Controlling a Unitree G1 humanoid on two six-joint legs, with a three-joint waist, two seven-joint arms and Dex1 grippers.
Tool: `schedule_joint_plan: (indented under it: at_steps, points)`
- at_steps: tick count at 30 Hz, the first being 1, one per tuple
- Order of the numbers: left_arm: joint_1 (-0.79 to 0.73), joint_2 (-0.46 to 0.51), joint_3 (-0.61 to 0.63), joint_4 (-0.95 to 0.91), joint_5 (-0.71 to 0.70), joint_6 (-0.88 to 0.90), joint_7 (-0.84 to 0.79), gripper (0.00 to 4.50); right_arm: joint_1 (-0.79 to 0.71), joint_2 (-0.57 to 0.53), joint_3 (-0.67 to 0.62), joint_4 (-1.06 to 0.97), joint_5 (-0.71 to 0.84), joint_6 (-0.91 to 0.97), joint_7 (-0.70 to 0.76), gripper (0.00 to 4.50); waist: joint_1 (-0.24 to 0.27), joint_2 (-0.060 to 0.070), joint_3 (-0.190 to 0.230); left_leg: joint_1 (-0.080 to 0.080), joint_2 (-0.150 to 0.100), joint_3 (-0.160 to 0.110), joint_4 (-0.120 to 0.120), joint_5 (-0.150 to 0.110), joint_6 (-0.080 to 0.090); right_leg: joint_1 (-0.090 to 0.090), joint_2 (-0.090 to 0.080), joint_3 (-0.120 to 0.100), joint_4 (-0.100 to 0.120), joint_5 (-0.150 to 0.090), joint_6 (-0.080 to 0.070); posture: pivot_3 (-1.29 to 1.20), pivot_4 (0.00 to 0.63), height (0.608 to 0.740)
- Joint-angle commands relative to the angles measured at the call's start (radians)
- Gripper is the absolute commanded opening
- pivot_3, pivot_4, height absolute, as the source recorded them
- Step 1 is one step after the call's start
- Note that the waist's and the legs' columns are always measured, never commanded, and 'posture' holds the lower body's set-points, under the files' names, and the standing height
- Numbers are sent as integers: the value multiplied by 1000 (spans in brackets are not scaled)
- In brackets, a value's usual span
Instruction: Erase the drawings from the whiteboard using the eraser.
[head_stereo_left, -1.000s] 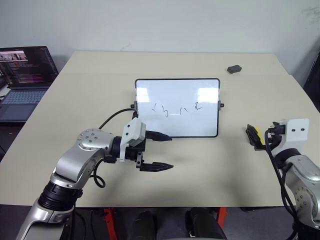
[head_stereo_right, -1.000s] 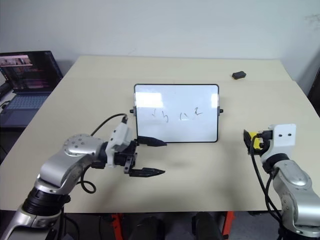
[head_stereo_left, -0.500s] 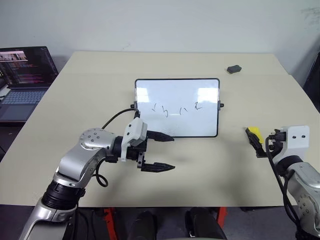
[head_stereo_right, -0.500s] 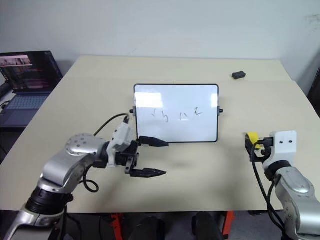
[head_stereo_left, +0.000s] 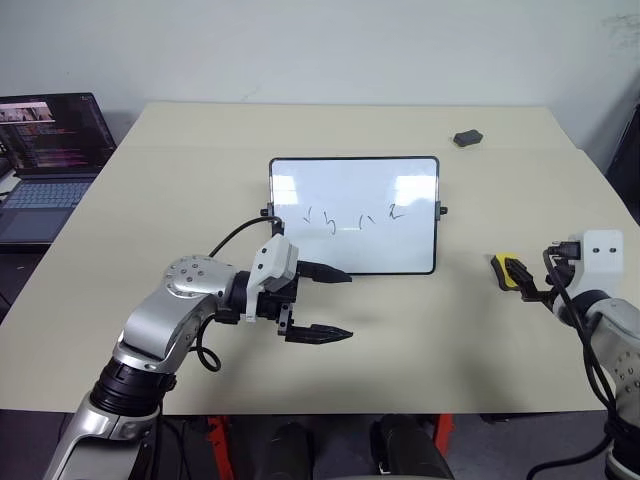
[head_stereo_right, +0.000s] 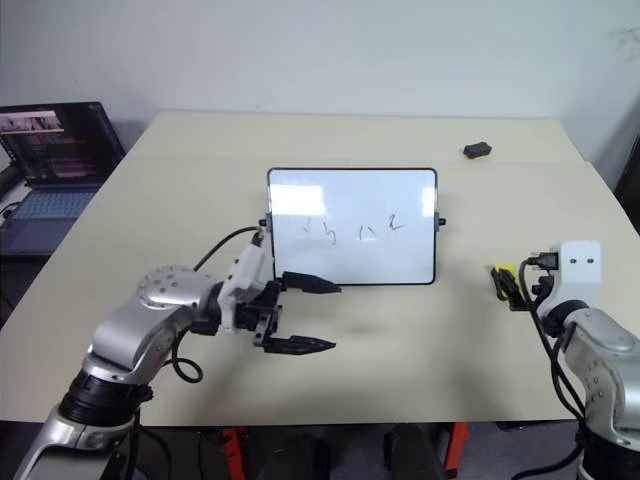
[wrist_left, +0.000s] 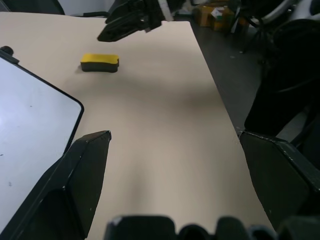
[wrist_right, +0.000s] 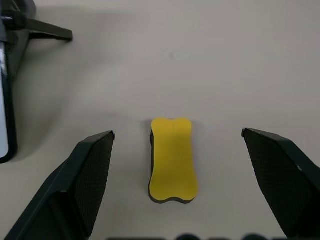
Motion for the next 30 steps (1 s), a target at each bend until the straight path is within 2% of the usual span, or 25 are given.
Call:
schedule_joint_plan:
  at_steps: [1,5,13,30]
  points:
    - [-18,6,-6,-16,1,-19,-17,4500,-73,-16,24,79,-16,-1,-3,4468,-1,0,0,0,0,0,0,0,0,0,0,0,0,0,0,0,150,740]
    - [-10,1,-8,-27,2,-18,-9,4500,-130,-35,90,202,-63,-59,15,4468,0,0,0,0,0,0,0,0,0,0,0,0,0,0,0,0,150,740]
    - [26,4,1,-58,-3,-6,20,4500,-162,-56,157,315,-132,-161,41,4468,0,0,0,-1,0,0,0,0,0,0,0,0,-1,0,0,0,150,740]
    - [50,14,9,-80,-8,3,46,4500,-201,-44,169,442,-160,-232,81,4468,0,0,0,0,0,0,0,0,0,0,0,0,0,0,0,0,150,740]
